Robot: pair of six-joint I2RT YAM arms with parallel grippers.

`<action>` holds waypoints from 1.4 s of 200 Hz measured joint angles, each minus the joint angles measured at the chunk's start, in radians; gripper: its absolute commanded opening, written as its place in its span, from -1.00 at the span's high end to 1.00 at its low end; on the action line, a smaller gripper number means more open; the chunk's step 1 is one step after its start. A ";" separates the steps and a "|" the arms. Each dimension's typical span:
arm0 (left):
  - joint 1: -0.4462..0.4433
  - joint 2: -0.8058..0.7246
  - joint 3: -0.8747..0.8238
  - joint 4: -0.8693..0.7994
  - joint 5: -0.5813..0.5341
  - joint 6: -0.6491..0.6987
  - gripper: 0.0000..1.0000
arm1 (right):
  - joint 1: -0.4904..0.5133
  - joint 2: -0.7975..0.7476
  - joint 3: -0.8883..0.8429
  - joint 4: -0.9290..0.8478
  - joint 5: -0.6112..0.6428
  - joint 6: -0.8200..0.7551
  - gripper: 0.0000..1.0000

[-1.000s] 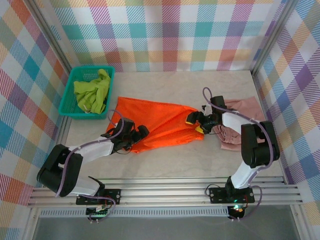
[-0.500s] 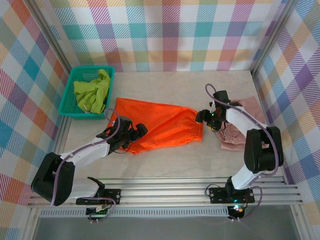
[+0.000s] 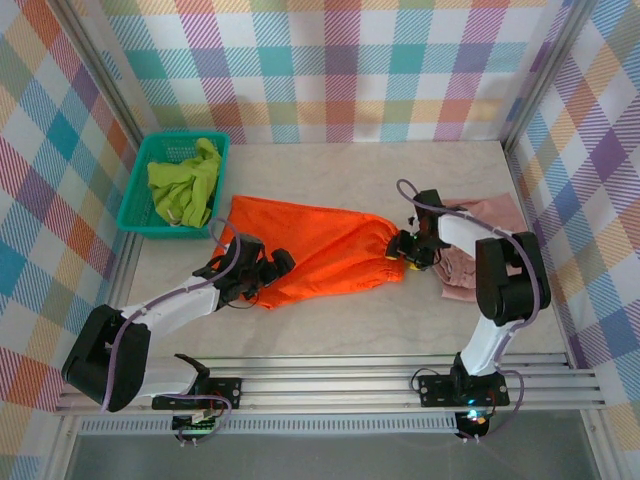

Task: Fold and stack the shorts

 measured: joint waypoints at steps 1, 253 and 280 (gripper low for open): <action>0.000 0.000 0.000 0.000 0.000 0.000 -1.00 | 0.001 0.001 0.001 0.000 0.000 0.000 -0.14; 0.000 0.000 -0.027 0.000 -0.003 -0.001 -1.00 | 0.089 0.035 0.008 0.127 -0.020 0.029 -0.13; 0.000 0.000 -0.027 0.000 -0.003 -0.001 -1.00 | 0.092 0.067 0.047 0.108 -0.009 0.019 0.14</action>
